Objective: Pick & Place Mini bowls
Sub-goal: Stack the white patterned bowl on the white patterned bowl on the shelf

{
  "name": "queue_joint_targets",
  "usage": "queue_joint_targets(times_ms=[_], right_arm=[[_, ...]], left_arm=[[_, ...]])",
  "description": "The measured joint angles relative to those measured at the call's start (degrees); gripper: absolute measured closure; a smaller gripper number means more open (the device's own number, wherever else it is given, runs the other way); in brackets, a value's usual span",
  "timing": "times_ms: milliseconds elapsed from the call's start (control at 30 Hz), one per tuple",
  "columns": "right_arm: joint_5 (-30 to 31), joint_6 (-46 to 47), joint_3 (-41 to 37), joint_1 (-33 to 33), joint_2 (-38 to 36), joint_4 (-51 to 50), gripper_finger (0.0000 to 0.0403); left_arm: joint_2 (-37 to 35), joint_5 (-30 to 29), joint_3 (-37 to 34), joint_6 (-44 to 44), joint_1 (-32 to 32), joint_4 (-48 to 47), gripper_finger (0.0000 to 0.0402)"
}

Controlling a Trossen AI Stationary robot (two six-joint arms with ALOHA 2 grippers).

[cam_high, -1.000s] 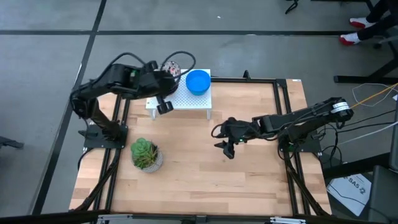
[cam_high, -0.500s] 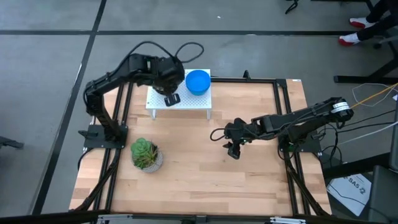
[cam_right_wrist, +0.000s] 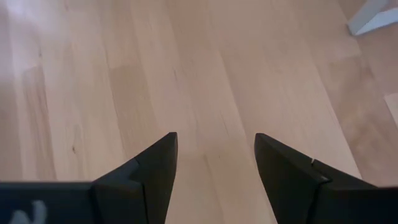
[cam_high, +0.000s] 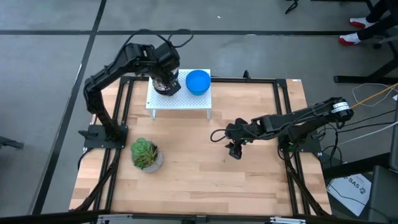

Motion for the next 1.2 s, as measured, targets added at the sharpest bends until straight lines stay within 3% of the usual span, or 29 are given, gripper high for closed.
queue_joint_targets(times_ms=[100, 500, 733, 1200], right_arm=[[0.00, -0.91, 0.00, 0.00, 0.00, -1.73, 0.0189], [0.00, -0.09, 0.00, -0.02, 0.00, -2.15, 0.0189], [0.02, 1.37, 0.00, 0.00, 0.00, -1.67, 0.0189], [0.02, 1.79, 0.00, 0.00, -0.02, 0.10, 0.0189]], left_arm=[[0.07, 3.34, 0.00, -1.49, 1.62, -0.02, 0.0398], [0.38, 3.07, -0.08, -0.85, 1.81, 0.01, 0.0398], [0.21, 3.52, -6.59, 0.43, 1.78, -0.10, 0.0398], [0.17, -0.87, -9.68, 4.55, 1.81, 0.00, 0.0375]])
